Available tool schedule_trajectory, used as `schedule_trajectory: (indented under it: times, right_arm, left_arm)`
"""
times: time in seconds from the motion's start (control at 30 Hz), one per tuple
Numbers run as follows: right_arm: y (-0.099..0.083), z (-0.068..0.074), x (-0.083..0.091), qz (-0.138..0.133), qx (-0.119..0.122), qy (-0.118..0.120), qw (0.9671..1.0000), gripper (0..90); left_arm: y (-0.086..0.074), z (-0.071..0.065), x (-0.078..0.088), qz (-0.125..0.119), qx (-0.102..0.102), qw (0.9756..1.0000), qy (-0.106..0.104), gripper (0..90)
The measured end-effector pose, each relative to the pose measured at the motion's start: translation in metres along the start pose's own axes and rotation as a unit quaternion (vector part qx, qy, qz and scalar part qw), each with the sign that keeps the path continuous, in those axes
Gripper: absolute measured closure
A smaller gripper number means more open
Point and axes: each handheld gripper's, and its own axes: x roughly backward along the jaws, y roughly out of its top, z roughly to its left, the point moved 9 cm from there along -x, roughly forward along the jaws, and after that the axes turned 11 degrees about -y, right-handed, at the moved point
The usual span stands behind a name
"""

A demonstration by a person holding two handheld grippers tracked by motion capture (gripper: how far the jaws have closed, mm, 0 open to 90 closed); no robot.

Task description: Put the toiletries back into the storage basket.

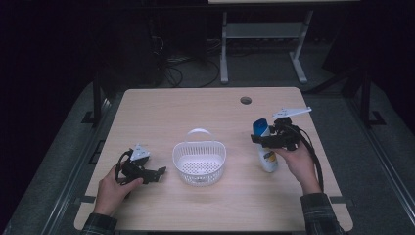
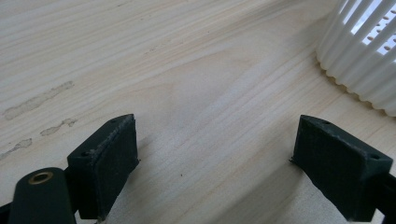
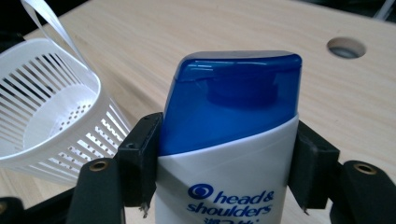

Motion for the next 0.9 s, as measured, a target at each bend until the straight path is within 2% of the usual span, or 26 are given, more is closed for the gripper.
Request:
schedule_trajectory:
  times: [0.13, 0.17, 0.3, 0.47, 0.57, 0.9]
  right_arm:
    - [0.001, -0.004, 0.009, -0.021, -0.006, 0.006, 0.9997, 35.7]
    - [0.002, -0.009, 0.016, -0.036, -0.016, 0.008, 0.9992, 35.7]
    - [0.004, -0.013, 0.027, -0.061, -0.035, 0.016, 0.9974, 35.7]
    - [0.008, -0.013, 0.033, -0.075, -0.035, 0.011, 0.9965, 35.7]
    - [0.012, -0.01, 0.035, -0.082, -0.037, 0.011, 0.9959, 35.7]
    - [0.025, 0.012, 0.041, -0.103, -0.028, 0.018, 0.9941, 35.7]
  left_arm:
    - [0.0, 0.001, 0.0, 0.0, 0.004, 1.0, 0.004, 13.0]
    - [0.0, 0.001, 0.0, 0.0, 0.004, 1.0, 0.005, 13.0]
    - [0.0, 0.001, 0.0, 0.001, 0.004, 1.0, 0.007, 12.9]
    - [0.0, 0.001, 0.0, 0.0, 0.006, 1.0, 0.006, 12.9]
    - [0.0, 0.001, 0.0, 0.0, 0.006, 1.0, 0.006, 12.9]
    - [0.0, 0.001, 0.0, 0.001, 0.007, 1.0, 0.005, 12.9]
